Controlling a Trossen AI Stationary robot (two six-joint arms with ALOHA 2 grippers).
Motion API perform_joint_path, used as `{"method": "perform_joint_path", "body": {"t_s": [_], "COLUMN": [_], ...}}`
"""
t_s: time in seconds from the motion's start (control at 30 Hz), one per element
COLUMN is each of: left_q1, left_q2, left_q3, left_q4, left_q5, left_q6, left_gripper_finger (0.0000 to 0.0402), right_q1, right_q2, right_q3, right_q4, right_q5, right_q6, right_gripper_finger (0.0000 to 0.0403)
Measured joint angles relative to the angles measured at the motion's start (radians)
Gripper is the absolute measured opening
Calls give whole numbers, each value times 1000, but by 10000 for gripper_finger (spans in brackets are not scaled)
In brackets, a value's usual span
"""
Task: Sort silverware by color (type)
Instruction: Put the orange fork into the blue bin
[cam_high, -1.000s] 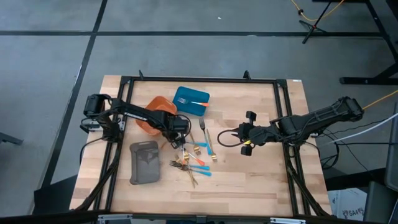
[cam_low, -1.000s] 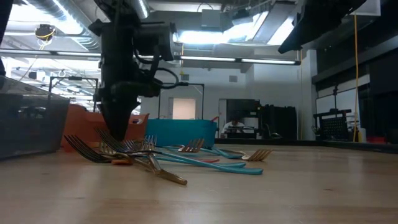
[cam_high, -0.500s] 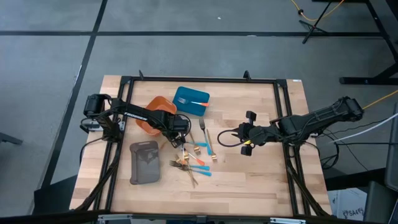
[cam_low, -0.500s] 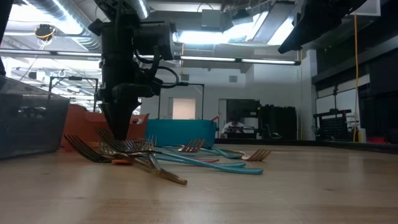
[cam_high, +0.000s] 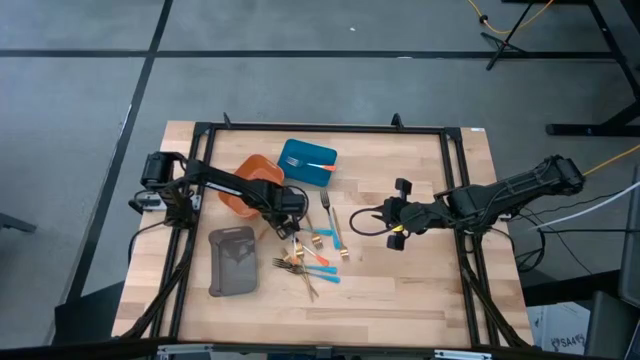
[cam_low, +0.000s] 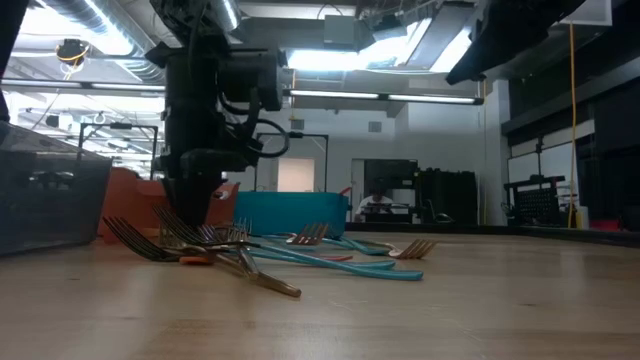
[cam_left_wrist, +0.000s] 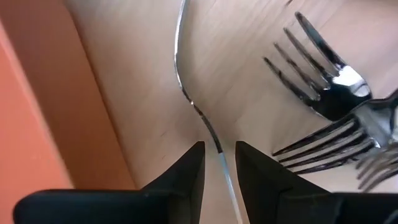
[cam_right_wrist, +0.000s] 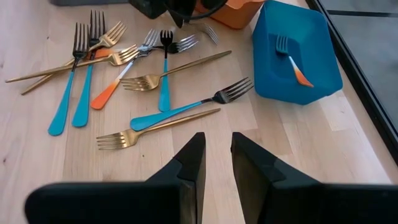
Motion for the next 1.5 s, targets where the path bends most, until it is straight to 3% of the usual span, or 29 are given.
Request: {"method": "perform_joint_path", "body": {"t_s": [0.6, 1.03, 1.5], "left_q1": [0, -1, 1], "left_q2": [19, 20, -25], "left_q3": [1, 1, -7], "left_q4": [-4, -2, -17], "left_q5": [-1, 5, -22], "left_q6": [0, 0, -1], "left_gripper_finger": [83, 8, 5], "right_q1": [0, 0, 0], "right_q2": [0, 0, 0], "right_q3": [0, 0, 0], "right_q4": [12, 13, 13], "right_q5": [0, 0, 0], "right_q6": [0, 0, 0], "right_gripper_finger": [66, 67, 67]}}
